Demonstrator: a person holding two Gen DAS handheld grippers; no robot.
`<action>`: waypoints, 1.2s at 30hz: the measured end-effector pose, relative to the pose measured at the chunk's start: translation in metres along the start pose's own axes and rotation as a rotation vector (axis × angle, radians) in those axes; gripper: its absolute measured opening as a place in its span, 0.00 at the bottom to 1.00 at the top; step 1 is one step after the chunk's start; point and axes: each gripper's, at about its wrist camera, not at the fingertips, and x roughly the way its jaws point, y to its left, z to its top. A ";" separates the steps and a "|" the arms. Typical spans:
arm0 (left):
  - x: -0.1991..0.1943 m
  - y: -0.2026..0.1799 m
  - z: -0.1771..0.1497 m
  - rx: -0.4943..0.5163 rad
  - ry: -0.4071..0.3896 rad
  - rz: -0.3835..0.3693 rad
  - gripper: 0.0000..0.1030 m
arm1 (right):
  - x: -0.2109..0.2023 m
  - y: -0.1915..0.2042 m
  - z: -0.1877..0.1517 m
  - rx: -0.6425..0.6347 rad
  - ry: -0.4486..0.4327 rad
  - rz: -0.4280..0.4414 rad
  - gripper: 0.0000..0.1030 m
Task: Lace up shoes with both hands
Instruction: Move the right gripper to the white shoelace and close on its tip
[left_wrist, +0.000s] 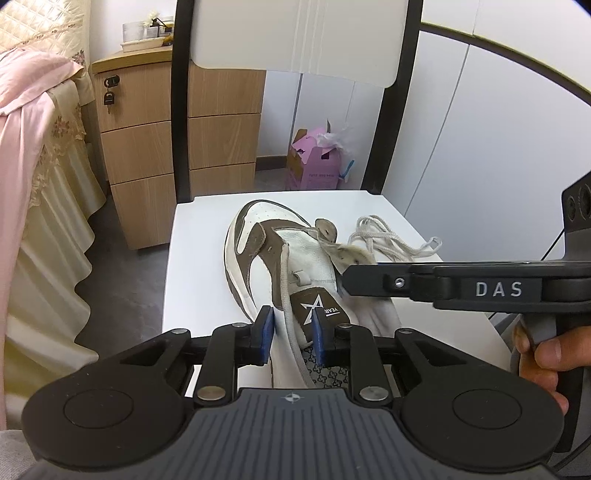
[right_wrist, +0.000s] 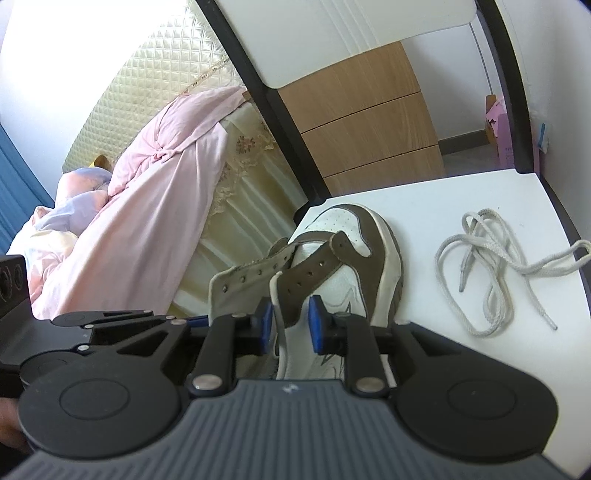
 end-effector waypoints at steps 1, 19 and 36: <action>-0.001 0.000 0.001 0.000 -0.005 -0.002 0.25 | -0.002 0.000 0.000 0.000 -0.006 -0.002 0.26; -0.032 -0.021 -0.010 0.040 -0.113 -0.004 0.68 | -0.052 -0.042 0.017 0.007 -0.143 -0.160 0.35; -0.022 -0.008 -0.004 0.005 -0.141 0.026 0.86 | -0.068 -0.111 0.038 0.049 -0.085 -0.309 0.65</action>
